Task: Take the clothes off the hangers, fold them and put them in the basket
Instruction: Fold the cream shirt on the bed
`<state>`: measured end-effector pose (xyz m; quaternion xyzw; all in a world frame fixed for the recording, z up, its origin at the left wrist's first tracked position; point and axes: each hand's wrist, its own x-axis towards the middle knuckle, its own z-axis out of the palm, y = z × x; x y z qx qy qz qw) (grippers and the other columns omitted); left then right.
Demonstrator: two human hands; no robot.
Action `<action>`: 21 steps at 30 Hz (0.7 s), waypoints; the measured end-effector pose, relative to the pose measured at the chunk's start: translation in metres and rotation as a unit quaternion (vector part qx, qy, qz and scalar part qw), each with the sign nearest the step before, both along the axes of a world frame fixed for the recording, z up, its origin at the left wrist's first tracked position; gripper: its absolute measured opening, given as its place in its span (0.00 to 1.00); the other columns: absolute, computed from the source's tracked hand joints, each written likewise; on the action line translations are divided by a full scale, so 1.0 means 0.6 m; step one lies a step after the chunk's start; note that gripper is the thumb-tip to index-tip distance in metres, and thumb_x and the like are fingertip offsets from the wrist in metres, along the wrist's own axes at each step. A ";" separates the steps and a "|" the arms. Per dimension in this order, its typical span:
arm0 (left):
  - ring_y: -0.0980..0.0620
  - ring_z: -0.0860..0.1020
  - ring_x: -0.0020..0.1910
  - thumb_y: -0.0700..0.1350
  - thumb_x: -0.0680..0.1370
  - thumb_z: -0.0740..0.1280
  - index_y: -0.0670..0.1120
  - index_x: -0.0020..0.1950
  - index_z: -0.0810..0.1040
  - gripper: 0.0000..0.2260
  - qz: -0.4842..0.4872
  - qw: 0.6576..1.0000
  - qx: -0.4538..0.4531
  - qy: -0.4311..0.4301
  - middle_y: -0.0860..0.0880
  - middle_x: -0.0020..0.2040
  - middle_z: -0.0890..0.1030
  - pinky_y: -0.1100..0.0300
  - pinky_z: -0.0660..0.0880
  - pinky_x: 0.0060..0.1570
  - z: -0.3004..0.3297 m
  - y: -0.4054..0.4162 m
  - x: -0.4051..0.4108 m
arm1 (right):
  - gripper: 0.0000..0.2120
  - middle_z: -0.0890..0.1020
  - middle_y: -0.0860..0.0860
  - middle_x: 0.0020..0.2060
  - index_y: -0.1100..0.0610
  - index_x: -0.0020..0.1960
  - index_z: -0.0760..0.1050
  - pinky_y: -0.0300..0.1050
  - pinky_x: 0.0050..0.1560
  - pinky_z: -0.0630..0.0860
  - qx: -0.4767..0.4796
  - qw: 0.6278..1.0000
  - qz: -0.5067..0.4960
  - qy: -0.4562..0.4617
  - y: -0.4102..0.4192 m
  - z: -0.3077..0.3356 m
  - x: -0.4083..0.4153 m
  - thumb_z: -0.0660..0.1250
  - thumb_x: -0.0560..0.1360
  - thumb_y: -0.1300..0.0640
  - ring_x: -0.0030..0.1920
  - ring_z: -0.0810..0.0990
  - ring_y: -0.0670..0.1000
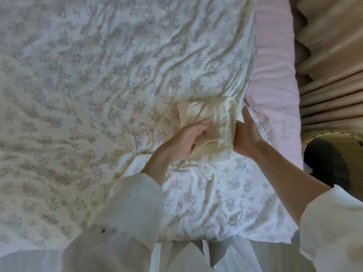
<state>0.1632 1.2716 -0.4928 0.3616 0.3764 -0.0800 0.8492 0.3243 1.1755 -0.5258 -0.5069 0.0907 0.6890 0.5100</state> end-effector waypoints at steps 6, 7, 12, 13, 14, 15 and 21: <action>0.54 0.78 0.49 0.49 0.80 0.55 0.43 0.55 0.77 0.15 0.023 0.999 0.037 0.019 0.51 0.47 0.80 0.59 0.70 0.55 -0.005 -0.015 0.019 | 0.18 0.79 0.62 0.57 0.64 0.65 0.70 0.54 0.58 0.76 -0.041 0.976 0.152 -0.148 -0.005 0.001 0.005 0.64 0.77 0.59 0.56 0.80 0.60; 0.50 0.78 0.50 0.50 0.80 0.58 0.40 0.53 0.78 0.16 0.023 0.994 0.090 0.053 0.48 0.48 0.79 0.57 0.71 0.55 -0.011 -0.019 0.017 | 0.20 0.79 0.60 0.55 0.64 0.65 0.67 0.53 0.54 0.78 -0.077 0.965 0.149 -0.203 -0.001 -0.001 0.004 0.66 0.74 0.64 0.53 0.80 0.58; 0.49 0.69 0.61 0.52 0.74 0.68 0.49 0.61 0.75 0.17 -0.240 0.754 0.601 0.116 0.48 0.59 0.72 0.53 0.70 0.58 -0.055 -0.070 -0.013 | 0.13 0.75 0.55 0.46 0.63 0.57 0.67 0.45 0.38 0.72 -0.128 0.825 0.255 -0.488 0.001 -0.017 -0.004 0.60 0.72 0.66 0.47 0.75 0.56; 0.48 0.67 0.61 0.53 0.72 0.70 0.51 0.60 0.75 0.19 -0.276 0.708 0.643 0.097 0.48 0.60 0.70 0.51 0.70 0.57 -0.061 -0.083 -0.016 | 0.13 0.75 0.56 0.46 0.63 0.56 0.66 0.45 0.39 0.72 -0.139 0.813 0.257 -0.504 0.000 -0.025 -0.004 0.60 0.72 0.65 0.48 0.75 0.57; 0.47 0.67 0.62 0.54 0.70 0.71 0.53 0.61 0.75 0.20 -0.302 0.665 0.678 0.079 0.47 0.60 0.70 0.48 0.70 0.56 -0.064 -0.095 -0.017 | 0.13 0.75 0.57 0.48 0.63 0.56 0.66 0.47 0.41 0.72 -0.153 0.807 0.257 -0.509 -0.003 -0.035 -0.002 0.60 0.72 0.64 0.50 0.76 0.59; 0.46 0.68 0.62 0.54 0.70 0.72 0.54 0.62 0.75 0.21 -0.321 0.646 0.689 0.070 0.47 0.60 0.70 0.47 0.71 0.55 -0.071 -0.100 -0.016 | 0.15 0.76 0.59 0.50 0.64 0.57 0.66 0.49 0.44 0.73 -0.169 0.806 0.261 -0.504 -0.004 -0.042 -0.002 0.62 0.72 0.63 0.52 0.76 0.60; 0.52 0.75 0.40 0.59 0.72 0.68 0.37 0.47 0.79 0.23 -0.079 0.925 0.359 0.100 0.47 0.42 0.77 0.57 0.72 0.47 -0.050 -0.029 0.002 | 0.15 0.70 0.48 0.38 0.58 0.48 0.65 0.39 0.35 0.67 -0.170 0.851 0.251 -0.428 -0.014 -0.048 0.007 0.69 0.73 0.53 0.41 0.72 0.50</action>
